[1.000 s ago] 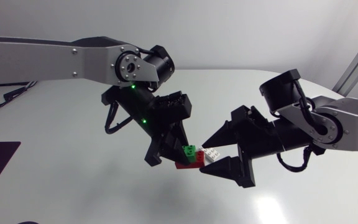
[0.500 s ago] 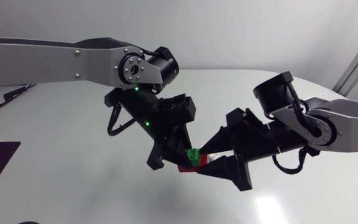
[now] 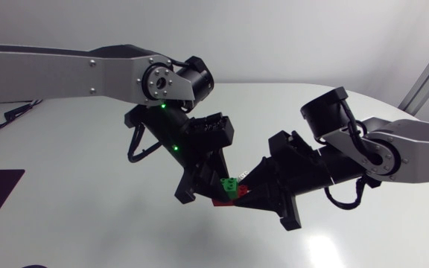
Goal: Separate the duplo bricks
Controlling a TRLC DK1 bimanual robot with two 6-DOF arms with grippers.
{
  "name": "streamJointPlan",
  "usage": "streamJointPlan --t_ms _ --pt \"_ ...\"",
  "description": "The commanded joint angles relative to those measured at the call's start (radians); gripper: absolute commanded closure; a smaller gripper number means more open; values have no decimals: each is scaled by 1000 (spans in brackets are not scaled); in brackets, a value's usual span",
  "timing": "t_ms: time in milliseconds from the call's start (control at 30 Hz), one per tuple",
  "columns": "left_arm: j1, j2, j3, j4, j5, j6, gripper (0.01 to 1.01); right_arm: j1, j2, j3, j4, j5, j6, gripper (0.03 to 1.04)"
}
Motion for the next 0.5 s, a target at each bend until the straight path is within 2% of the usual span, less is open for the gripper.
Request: streamJointPlan --t_ms 0,467 --pt "4 9 29 -25 14 35 407 9 19 -7 8 -10 -7 841" --pt "33 25 86 -84 52 55 392 32 -7 -37 13 19 -16 851"
